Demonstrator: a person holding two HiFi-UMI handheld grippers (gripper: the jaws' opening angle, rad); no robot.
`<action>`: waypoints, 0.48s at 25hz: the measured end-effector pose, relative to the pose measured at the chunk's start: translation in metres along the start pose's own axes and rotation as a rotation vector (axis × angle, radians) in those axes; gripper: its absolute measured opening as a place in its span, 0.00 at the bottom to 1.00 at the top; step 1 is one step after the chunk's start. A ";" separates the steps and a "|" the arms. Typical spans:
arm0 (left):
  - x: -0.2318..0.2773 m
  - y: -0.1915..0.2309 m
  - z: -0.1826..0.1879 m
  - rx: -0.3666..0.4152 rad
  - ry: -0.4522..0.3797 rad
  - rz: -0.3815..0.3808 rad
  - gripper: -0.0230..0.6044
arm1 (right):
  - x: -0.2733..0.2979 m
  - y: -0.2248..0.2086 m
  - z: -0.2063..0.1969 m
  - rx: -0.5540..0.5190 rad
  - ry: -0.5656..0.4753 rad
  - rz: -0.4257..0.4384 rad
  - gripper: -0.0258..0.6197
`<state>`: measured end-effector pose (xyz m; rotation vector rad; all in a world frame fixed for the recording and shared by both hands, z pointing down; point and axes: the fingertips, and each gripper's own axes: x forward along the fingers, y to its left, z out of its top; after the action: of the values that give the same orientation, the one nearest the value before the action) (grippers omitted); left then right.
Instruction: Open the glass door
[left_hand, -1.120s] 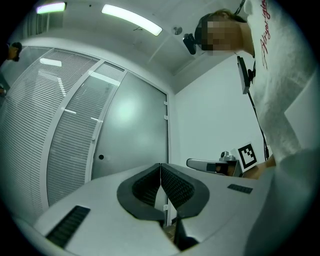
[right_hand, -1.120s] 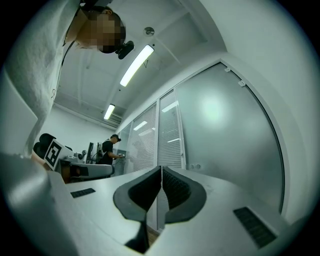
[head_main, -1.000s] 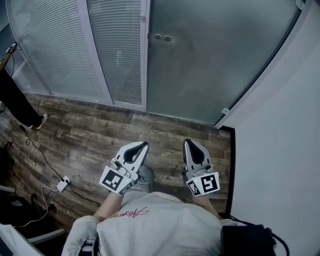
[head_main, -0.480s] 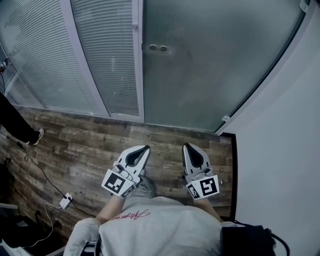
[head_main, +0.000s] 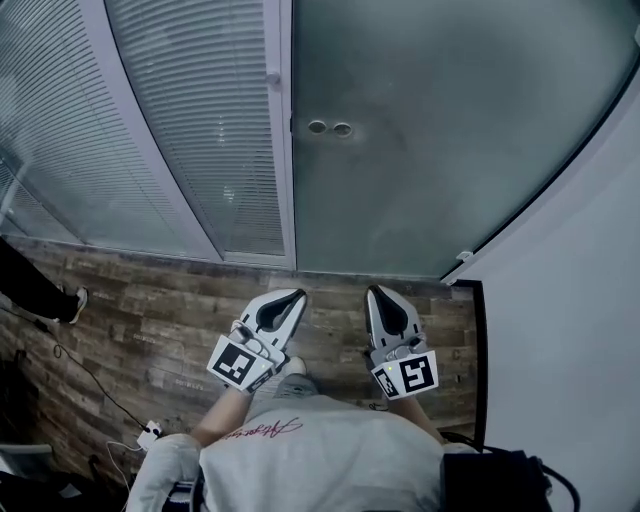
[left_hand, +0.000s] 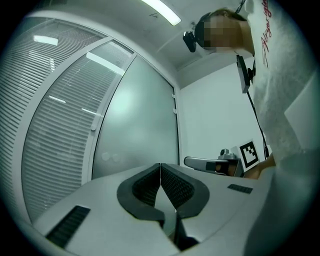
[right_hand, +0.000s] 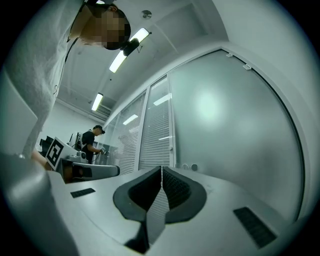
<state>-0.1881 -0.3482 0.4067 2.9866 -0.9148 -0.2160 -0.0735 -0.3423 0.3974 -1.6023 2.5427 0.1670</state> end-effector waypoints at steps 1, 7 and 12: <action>0.005 0.009 0.003 0.002 -0.008 -0.007 0.06 | 0.011 -0.002 -0.001 -0.004 0.000 -0.003 0.07; 0.033 0.062 0.010 0.002 -0.017 -0.029 0.06 | 0.069 -0.016 -0.009 -0.012 0.001 -0.032 0.07; 0.045 0.085 0.012 -0.004 -0.014 -0.030 0.06 | 0.097 -0.019 -0.010 -0.020 0.013 -0.013 0.07</action>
<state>-0.2006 -0.4434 0.3938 3.0006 -0.8700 -0.2387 -0.0978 -0.4380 0.3906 -1.6326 2.5475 0.1808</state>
